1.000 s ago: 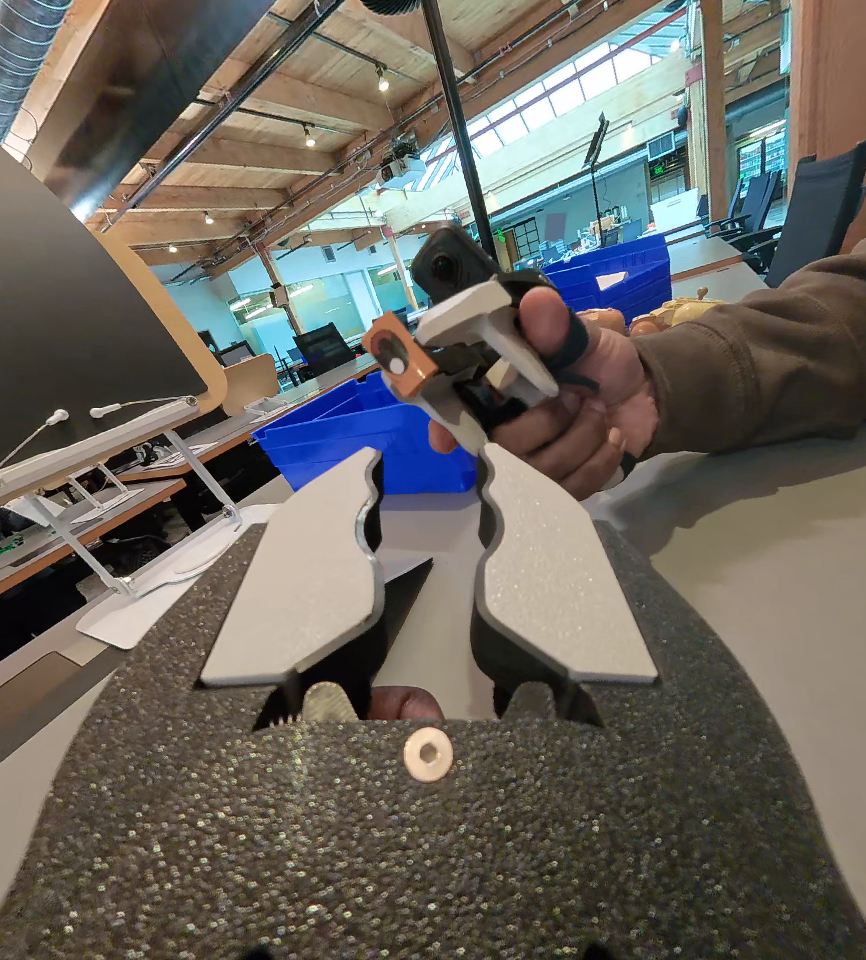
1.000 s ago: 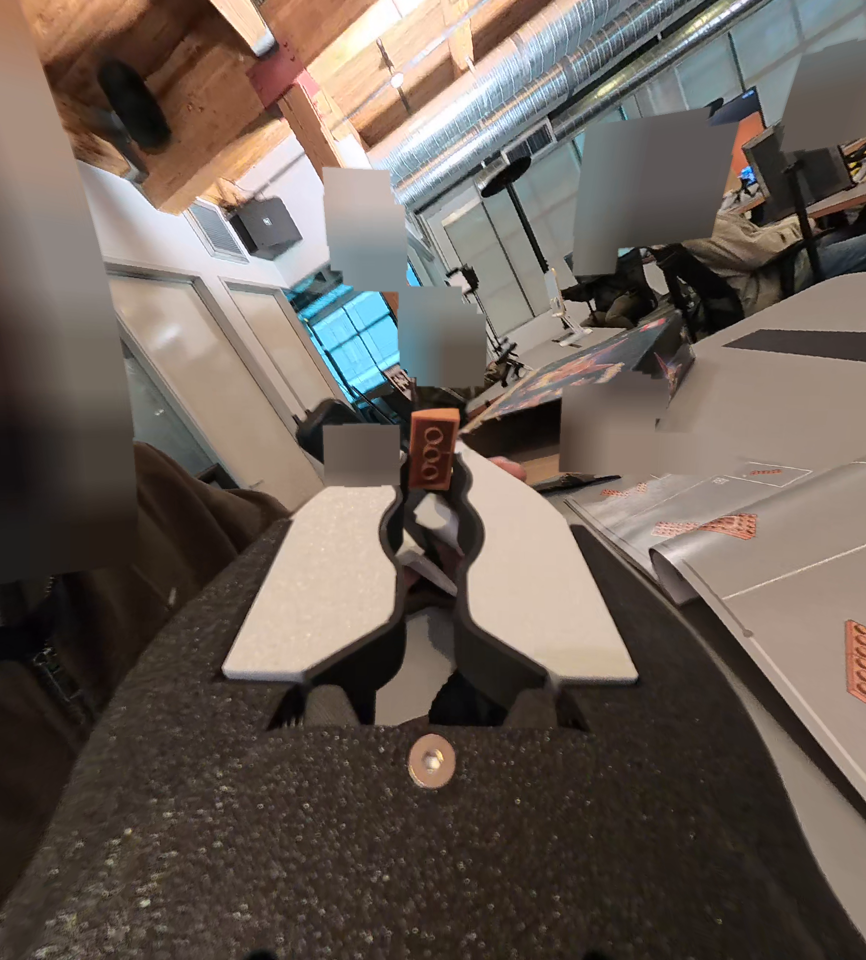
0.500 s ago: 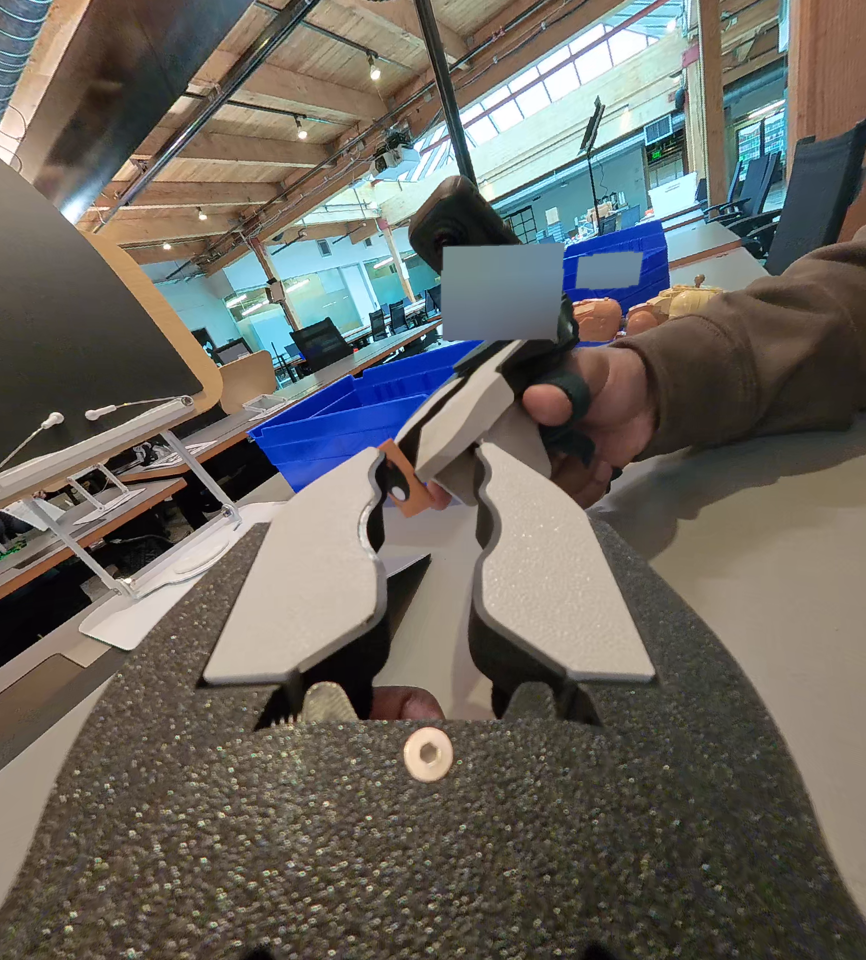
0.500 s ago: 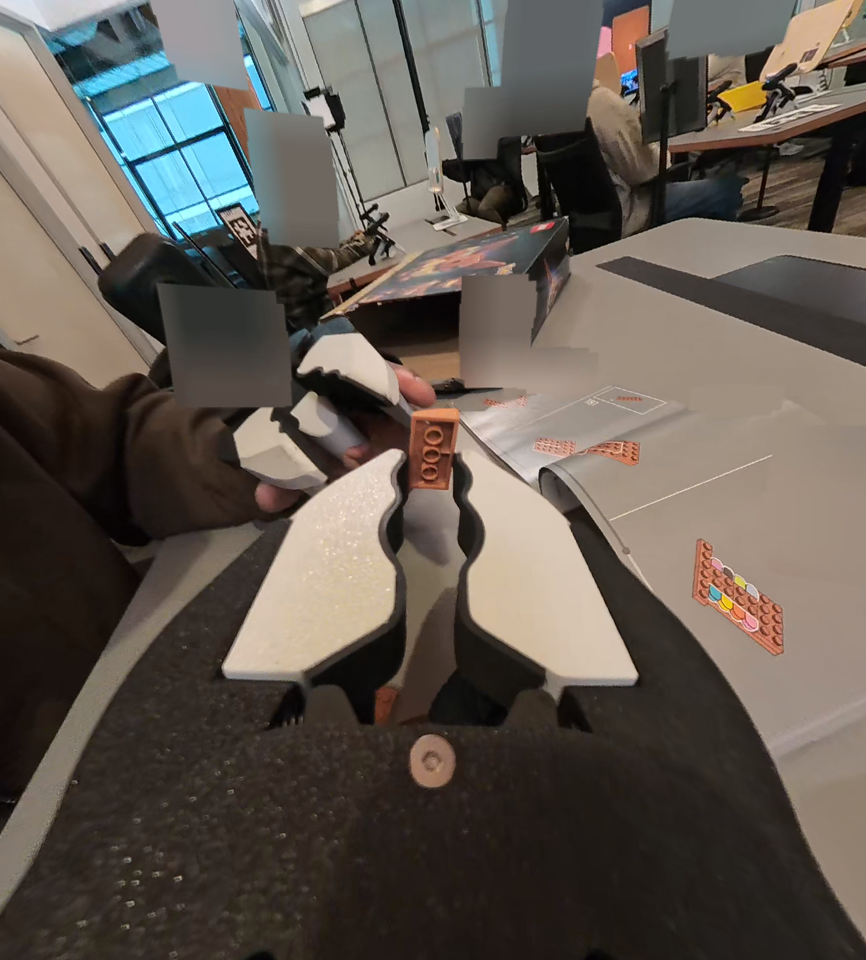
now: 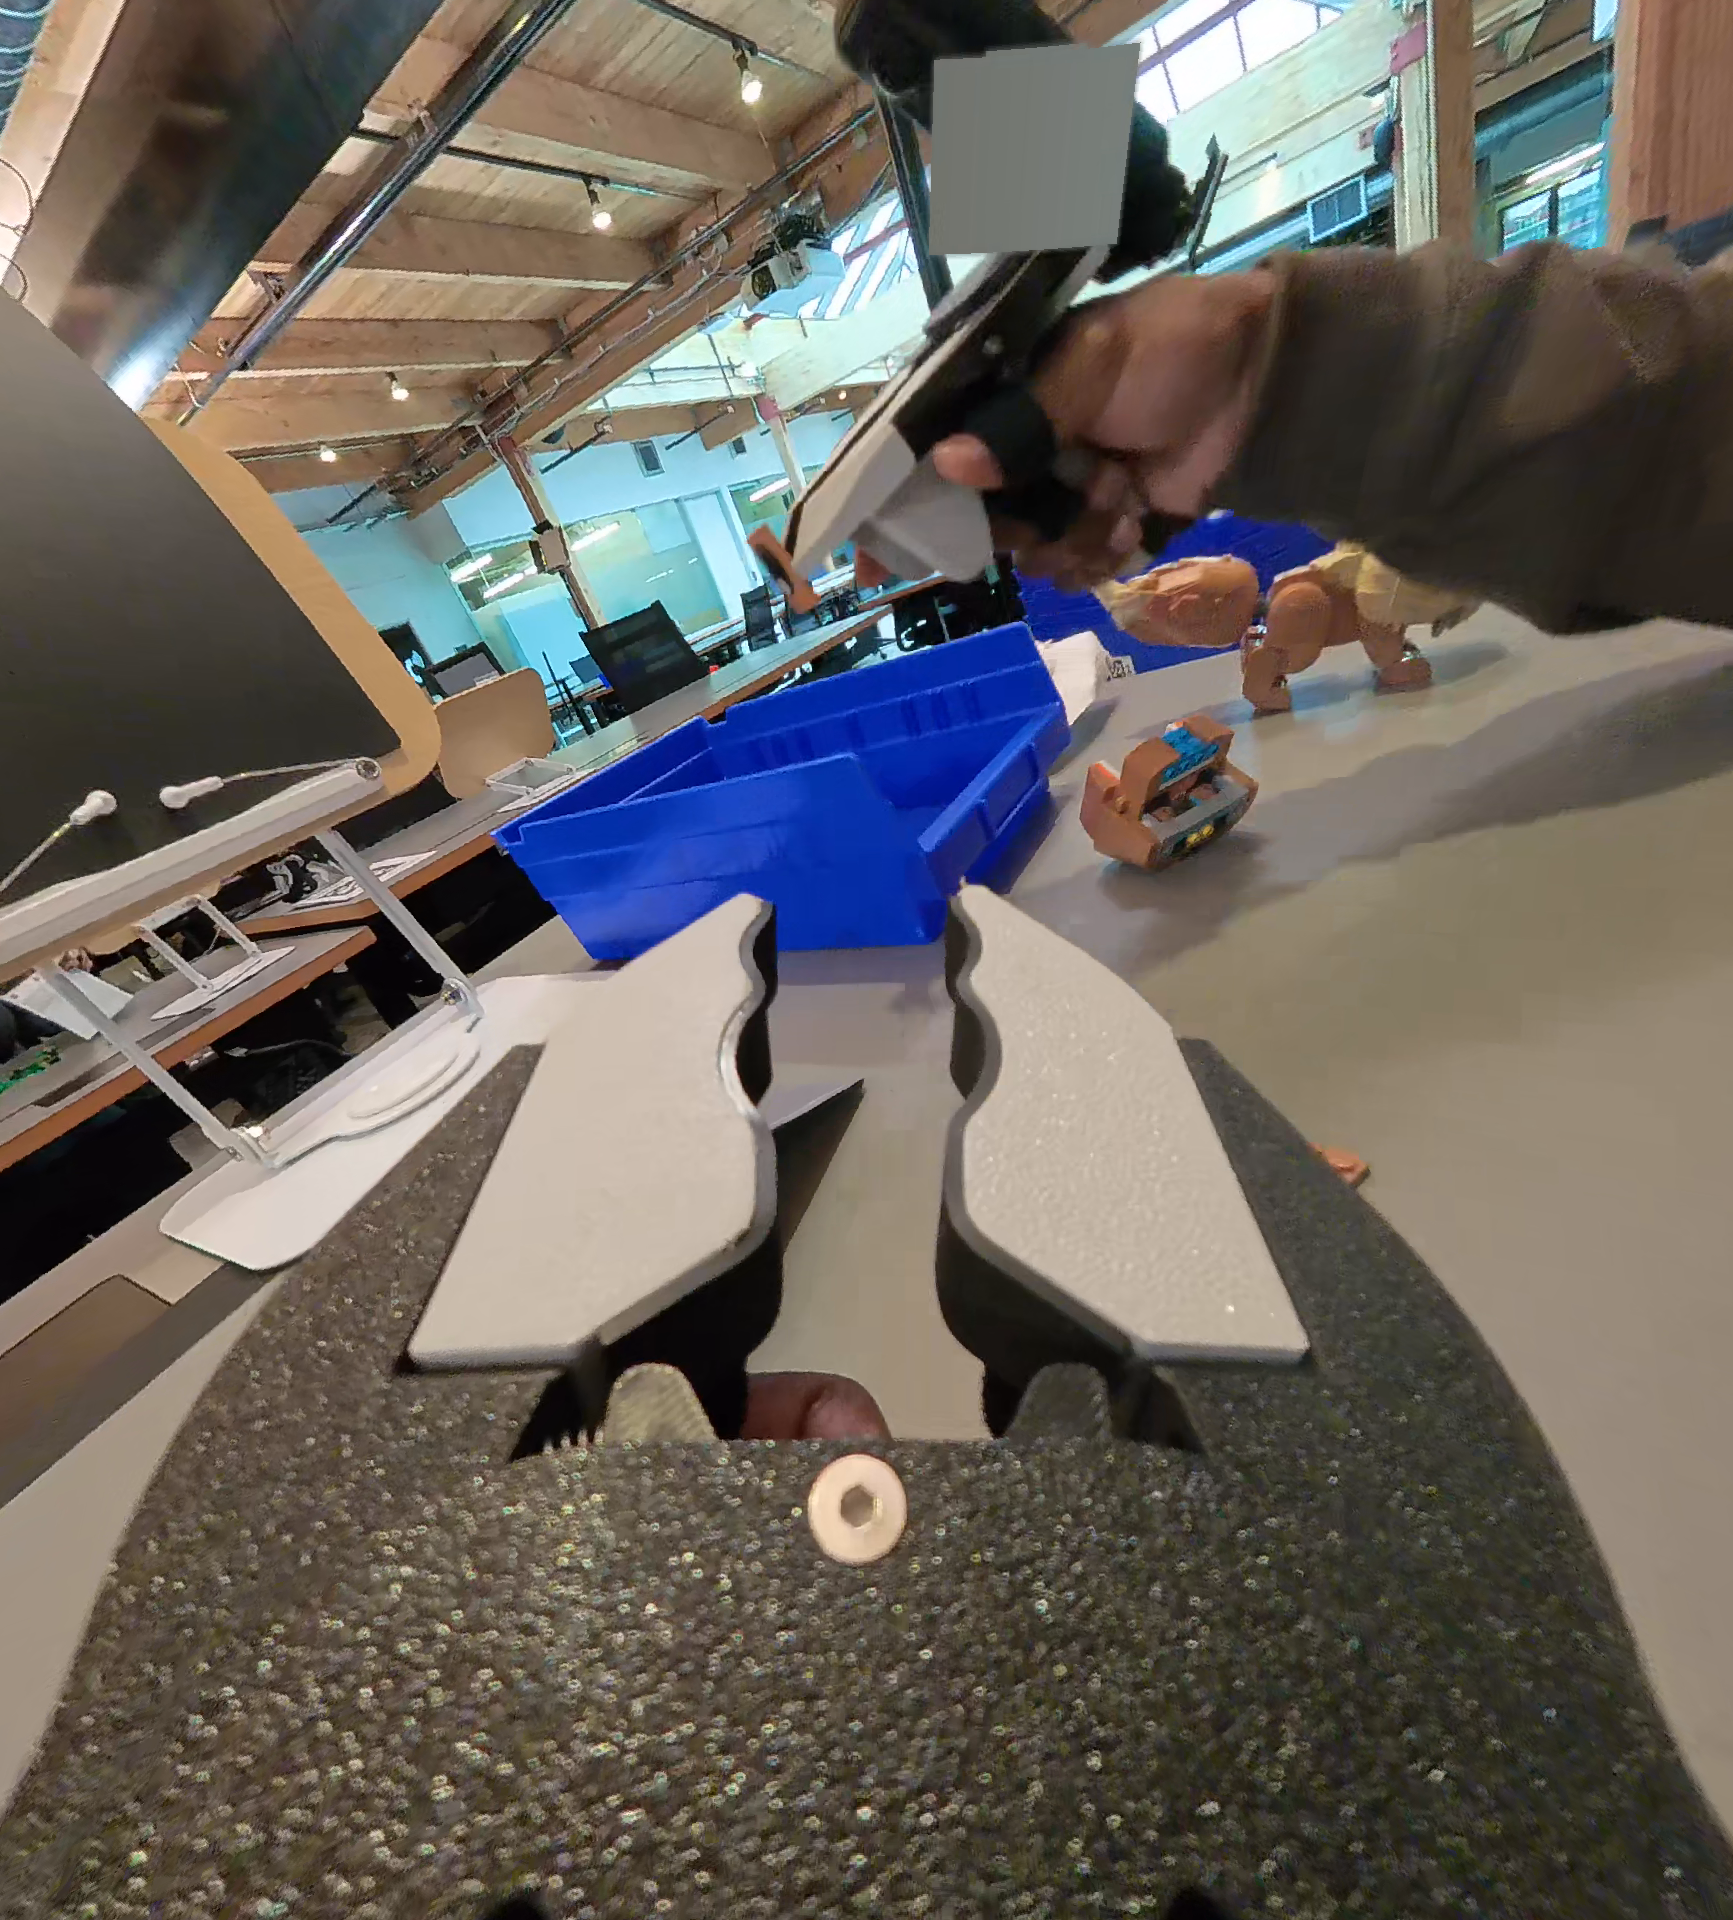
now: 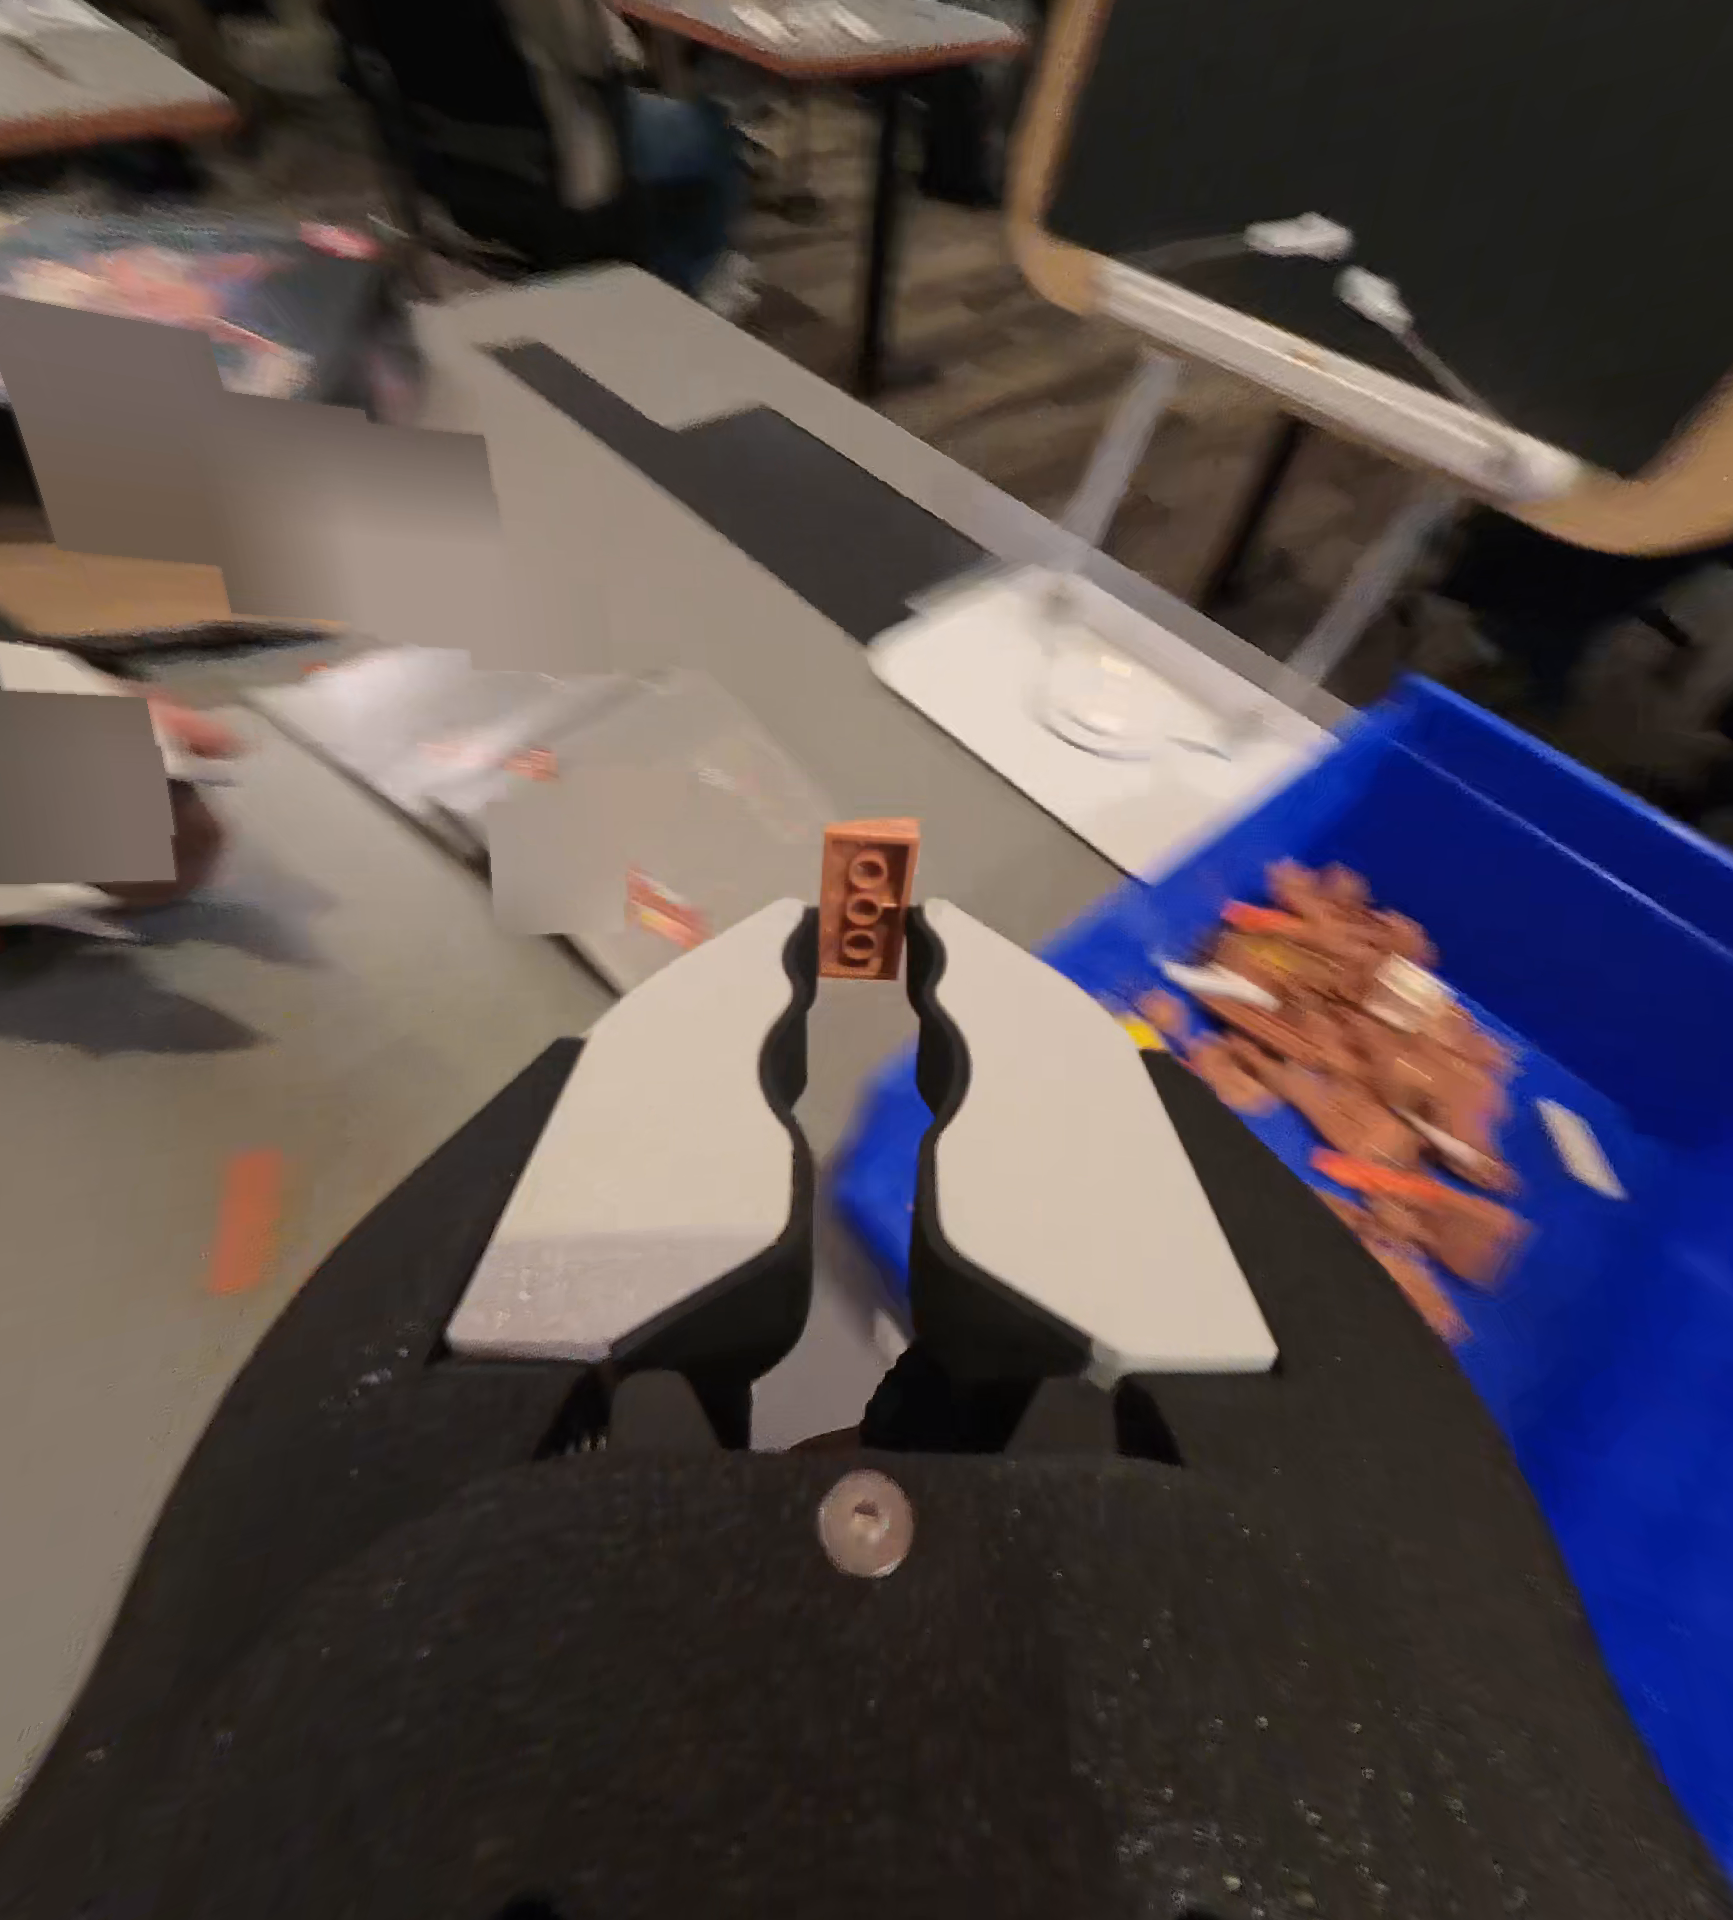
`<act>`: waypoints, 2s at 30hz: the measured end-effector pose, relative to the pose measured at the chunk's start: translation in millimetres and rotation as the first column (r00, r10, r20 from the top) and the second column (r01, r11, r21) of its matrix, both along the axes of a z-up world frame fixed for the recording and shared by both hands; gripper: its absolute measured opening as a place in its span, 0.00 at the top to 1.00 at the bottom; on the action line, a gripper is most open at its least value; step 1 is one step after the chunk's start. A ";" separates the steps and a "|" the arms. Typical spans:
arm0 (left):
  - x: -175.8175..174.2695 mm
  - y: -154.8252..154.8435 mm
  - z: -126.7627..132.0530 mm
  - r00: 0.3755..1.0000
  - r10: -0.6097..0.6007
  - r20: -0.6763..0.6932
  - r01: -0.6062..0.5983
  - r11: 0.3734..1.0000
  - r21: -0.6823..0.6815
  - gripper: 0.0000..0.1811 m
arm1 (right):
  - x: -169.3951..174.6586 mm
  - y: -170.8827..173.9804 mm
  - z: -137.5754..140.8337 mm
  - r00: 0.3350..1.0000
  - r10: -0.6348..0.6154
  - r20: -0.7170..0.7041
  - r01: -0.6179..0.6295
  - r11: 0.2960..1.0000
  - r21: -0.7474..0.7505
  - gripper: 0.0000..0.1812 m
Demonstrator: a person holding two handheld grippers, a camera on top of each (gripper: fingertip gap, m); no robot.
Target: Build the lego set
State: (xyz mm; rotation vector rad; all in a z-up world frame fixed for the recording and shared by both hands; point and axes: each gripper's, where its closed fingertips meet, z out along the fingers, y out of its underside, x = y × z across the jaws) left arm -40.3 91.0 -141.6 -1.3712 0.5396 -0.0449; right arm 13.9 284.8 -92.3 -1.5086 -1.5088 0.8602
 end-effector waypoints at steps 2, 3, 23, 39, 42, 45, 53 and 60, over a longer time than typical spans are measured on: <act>-0.2 1.2 -2.0 1.000 0.000 0.003 0.000 1.000 -0.008 0.83 | 19.4 56.6 -15.7 0.983 -0.105 0.148 0.103 0.994 0.022 0.91; 0.1 1.6 -3.0 1.000 0.000 0.001 0.000 1.000 -0.011 0.83 | 27.5 83.9 -25.8 0.963 -0.154 0.221 0.150 0.988 0.036 0.91; -10.0 7.9 -12.5 0.999 0.045 -0.007 -0.046 0.998 -0.047 0.83 | 45.1 198.7 -126.0 0.595 -0.346 0.726 -0.048 0.886 0.461 0.91; -10.1 8.5 -14.2 0.999 0.050 -0.015 -0.051 0.997 -0.054 0.83 | 31.5 200.9 -104.7 0.621 -0.287 0.729 -0.110 0.889 0.444 0.82; -11.4 9.1 -14.6 0.998 0.056 -0.015 -0.056 0.997 -0.055 0.83 | 21.7 196.3 -104.3 0.645 -0.223 0.730 -0.155 0.898 0.412 0.83; -13.8 10.4 -15.3 0.998 0.065 -0.011 -0.066 0.996 -0.058 0.83 | 9.4 189.2 -106.3 0.665 -0.145 0.733 -0.212 0.904 0.371 0.84; -23.9 13.2 -16.0 0.995 0.096 0.007 -0.095 0.993 -0.063 0.84 | -27.6 173.9 -115.1 0.688 0.028 0.725 -0.364 0.877 0.312 0.85; -32.5 15.2 -16.5 0.992 0.125 0.016 -0.123 0.990 -0.066 0.84 | -43.7 177.5 -135.3 0.646 0.101 0.756 -0.503 0.802 0.322 0.86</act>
